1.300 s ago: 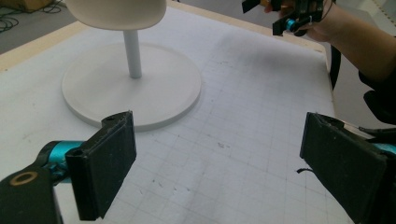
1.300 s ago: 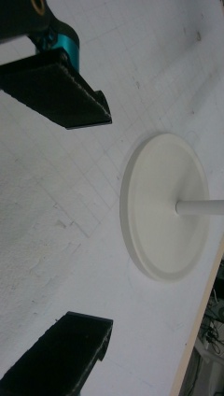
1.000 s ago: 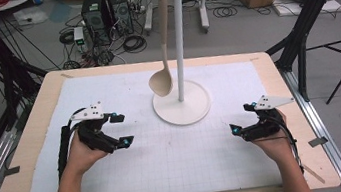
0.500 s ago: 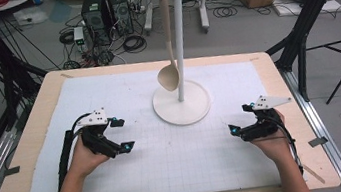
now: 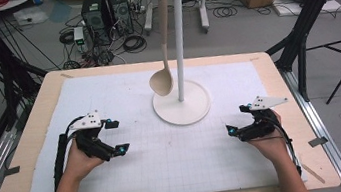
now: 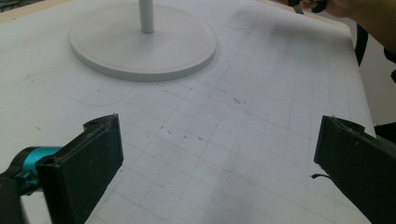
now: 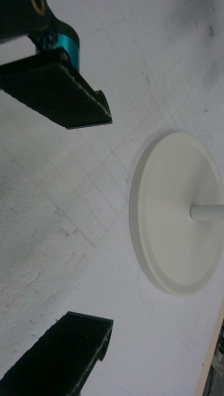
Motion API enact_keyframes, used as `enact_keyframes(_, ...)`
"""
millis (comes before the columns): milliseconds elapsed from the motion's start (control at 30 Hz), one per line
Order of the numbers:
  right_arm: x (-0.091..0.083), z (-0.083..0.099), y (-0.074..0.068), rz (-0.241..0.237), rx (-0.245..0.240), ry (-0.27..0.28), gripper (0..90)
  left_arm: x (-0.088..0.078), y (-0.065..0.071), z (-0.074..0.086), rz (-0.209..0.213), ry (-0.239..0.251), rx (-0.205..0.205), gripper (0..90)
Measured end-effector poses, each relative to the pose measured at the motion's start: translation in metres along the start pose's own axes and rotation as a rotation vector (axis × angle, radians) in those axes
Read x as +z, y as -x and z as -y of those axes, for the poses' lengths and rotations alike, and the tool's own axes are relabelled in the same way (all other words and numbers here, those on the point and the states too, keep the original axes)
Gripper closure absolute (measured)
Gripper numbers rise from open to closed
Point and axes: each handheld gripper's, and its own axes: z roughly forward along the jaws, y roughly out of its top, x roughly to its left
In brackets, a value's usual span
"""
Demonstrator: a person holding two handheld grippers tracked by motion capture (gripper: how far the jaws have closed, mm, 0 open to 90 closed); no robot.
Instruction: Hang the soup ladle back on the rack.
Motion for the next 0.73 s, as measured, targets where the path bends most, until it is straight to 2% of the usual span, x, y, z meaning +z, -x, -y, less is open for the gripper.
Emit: enact_keyframes(733,-0.001,-0.0005,-0.0009,0.006,-0.005,-0.004,2.6,-0.001,-0.0008,0.0011,-0.011,-0.004,-0.005,1.7)
